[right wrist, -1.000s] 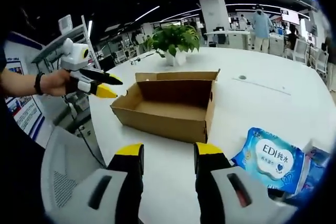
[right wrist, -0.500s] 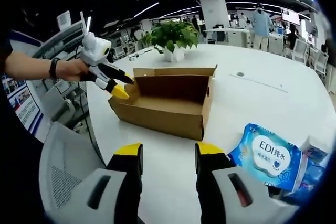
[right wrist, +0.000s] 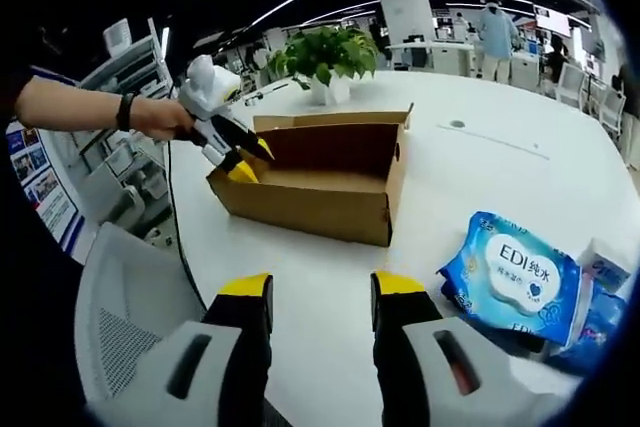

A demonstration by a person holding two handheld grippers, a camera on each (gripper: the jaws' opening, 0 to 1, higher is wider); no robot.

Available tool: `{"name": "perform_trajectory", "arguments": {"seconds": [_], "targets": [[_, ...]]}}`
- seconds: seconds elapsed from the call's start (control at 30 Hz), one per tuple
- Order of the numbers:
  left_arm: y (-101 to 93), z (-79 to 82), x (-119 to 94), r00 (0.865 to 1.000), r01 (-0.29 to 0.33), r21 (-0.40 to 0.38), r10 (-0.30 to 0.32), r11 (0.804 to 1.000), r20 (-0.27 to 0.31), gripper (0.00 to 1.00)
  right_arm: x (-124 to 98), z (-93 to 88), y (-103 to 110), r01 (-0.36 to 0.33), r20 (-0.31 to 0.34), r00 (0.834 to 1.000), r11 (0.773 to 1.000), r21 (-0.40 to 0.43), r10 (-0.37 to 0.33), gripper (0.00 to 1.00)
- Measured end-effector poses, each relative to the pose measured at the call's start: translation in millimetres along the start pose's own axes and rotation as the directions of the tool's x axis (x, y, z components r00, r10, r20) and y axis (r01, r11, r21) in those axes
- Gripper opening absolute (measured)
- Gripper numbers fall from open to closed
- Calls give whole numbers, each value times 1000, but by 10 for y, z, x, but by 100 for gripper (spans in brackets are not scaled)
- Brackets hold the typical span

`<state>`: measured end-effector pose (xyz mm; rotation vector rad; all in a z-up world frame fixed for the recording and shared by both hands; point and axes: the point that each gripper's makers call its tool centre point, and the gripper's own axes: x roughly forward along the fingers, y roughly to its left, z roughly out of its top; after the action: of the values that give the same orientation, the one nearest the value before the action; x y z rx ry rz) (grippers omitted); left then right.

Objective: Operate the shoe box by opening the lid, removing the specified soft item, and placing it in the target area until the item is outside and the box remains undamaged.

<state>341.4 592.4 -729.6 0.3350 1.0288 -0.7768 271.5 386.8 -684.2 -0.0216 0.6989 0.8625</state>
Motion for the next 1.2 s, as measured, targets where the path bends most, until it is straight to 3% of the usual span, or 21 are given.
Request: {"name": "perform_trajectory", "arguments": {"seconds": [0.4, 0.6, 0.83, 1.03, 1.2], "targets": [[-37, -73, 127, 995, 89, 48, -87, 995, -48, 45, 19, 114, 0, -2, 25, 1000, 1000, 7, 2, 36], [-84, -108, 176, 991, 116, 84, -109, 990, -77, 43, 43, 36, -22, -2, 4, 1000, 1000, 7, 2, 36], [-115, -165, 250, 979, 168, 131, -149, 977, -142, 43, 76, 45, 9, -13, -3, 1000, 1000, 5, 13, 35], [-126, -160, 252, 967, 204, 220, -162, 954, -194, 43, 74, 65, 8, -7, 10, 1000, 1000, 23, 7, 35], [-130, -213, 250, 957, 234, 208, -187, 950, -221, 42, 49, 35, -6, -1, 11, 1000, 1000, 29, 0, 35]]}}
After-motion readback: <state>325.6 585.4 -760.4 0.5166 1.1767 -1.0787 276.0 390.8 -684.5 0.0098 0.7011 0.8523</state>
